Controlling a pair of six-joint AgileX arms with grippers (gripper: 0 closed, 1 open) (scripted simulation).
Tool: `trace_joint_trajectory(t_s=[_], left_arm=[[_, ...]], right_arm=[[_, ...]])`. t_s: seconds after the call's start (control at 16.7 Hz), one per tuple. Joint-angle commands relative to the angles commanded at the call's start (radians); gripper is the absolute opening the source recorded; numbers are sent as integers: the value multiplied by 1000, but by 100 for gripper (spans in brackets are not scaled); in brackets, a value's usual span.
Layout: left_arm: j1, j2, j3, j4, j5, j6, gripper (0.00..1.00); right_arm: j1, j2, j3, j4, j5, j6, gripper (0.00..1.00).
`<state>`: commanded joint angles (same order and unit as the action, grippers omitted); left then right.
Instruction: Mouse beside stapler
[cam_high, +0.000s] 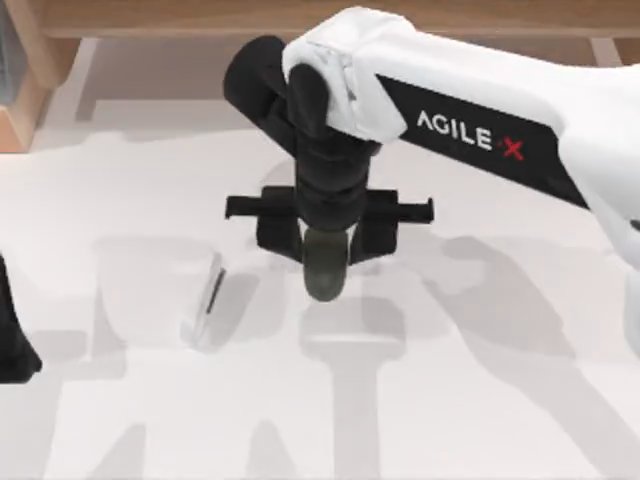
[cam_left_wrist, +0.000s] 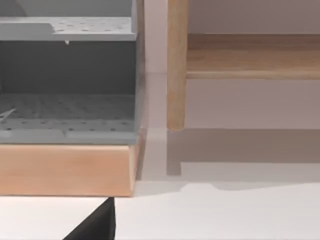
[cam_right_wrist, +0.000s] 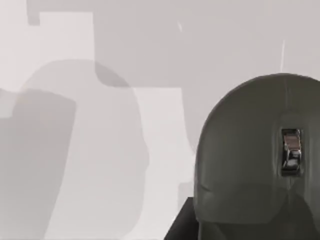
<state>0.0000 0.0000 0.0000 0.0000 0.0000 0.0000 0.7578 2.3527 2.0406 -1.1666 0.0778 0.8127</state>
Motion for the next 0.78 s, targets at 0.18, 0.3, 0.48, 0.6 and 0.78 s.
trace_joint_trajectory(t_s=[0.18,0.3,0.48,0.6,0.78], left_arm=[[0,0,0,0,0,0,100],[0,0,0,0,0,0,100],[0,0,0,0,0,0,100],[0,0,0,0,0,0,100],[0,0,0,0,0,0,100]], right_arm=[[42,31,-1,16,-2,14,0],[45,34,-1,18,-2,15,0],[45,34,-1,18,-2,15,0],[42,30,-1,17,-3,16,0],[41,26,0,21,-3,16,0]])
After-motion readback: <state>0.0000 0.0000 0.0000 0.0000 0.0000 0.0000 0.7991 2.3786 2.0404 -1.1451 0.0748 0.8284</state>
